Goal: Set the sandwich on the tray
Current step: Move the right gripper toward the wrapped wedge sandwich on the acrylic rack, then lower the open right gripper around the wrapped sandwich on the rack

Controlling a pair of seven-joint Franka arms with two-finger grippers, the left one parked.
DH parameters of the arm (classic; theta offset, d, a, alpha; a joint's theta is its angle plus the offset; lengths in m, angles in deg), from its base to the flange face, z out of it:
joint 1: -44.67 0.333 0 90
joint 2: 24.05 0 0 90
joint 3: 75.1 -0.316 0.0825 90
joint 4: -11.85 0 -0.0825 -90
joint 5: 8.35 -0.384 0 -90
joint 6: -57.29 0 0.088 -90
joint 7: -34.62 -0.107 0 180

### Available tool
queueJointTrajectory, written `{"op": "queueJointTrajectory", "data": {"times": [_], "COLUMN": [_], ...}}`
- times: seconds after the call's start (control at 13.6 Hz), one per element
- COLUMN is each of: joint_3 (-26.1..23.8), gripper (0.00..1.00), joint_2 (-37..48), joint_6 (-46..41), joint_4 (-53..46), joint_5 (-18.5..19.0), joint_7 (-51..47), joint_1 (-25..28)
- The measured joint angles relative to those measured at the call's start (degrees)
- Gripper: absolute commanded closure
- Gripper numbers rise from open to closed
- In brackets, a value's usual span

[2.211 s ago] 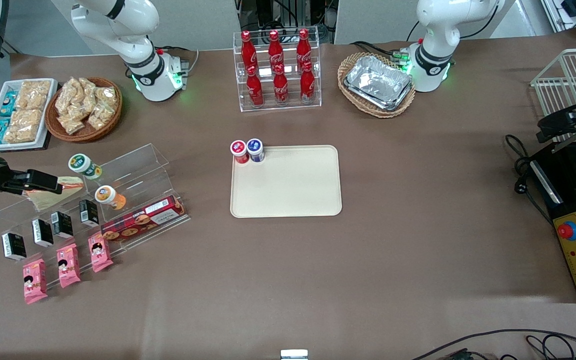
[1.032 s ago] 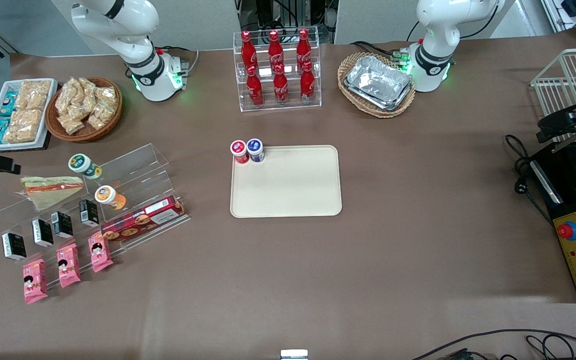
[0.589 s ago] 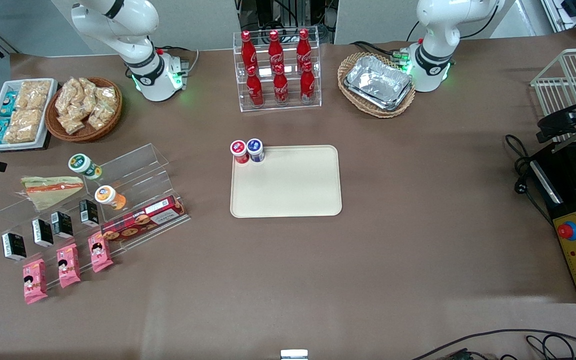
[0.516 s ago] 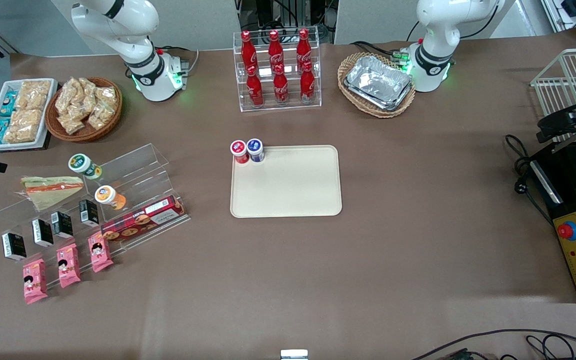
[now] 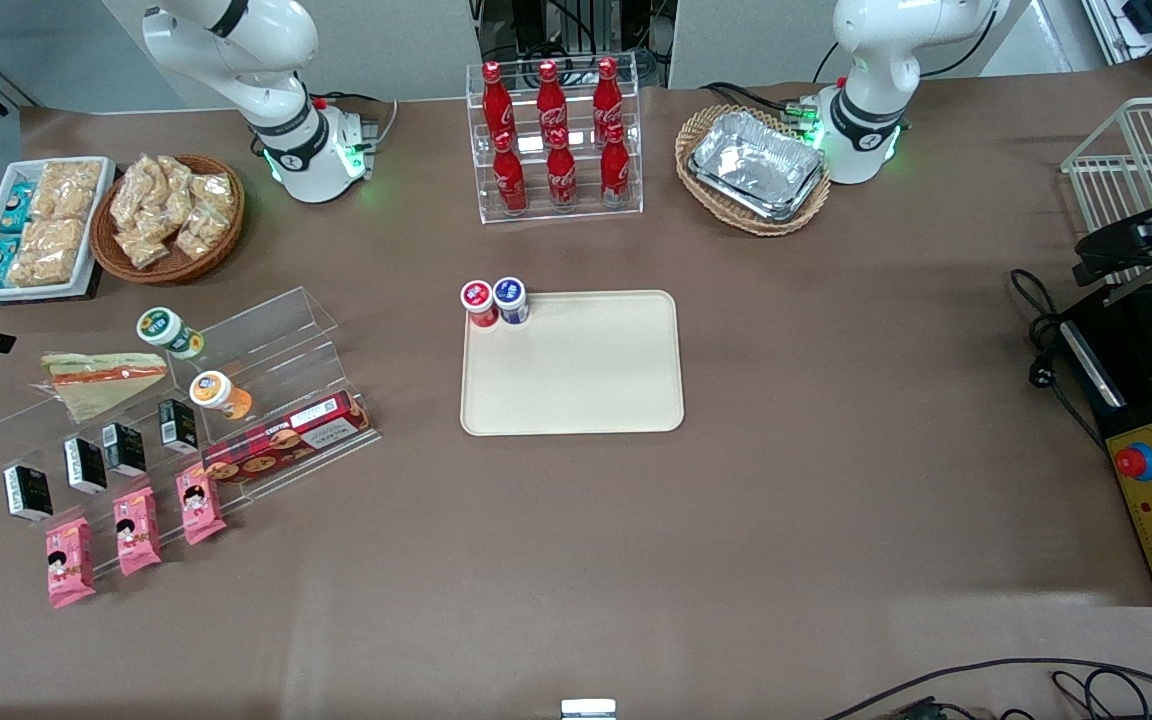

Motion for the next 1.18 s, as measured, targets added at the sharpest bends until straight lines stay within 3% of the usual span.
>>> {"op": "queueJointTrajectory", "data": {"times": [0.88,1.18], "joint_3": [0.39,1.47], "gripper": [0.00,0.00], "joint_2": [-0.01,-0.04], "joint_6": [0.92,1.01], "joint_4": [0.13,3.41], "joint_5": [0.82,0.79], "joint_7": [-19.54,-22.56], "joint_1": [-0.37,-2.93]}}
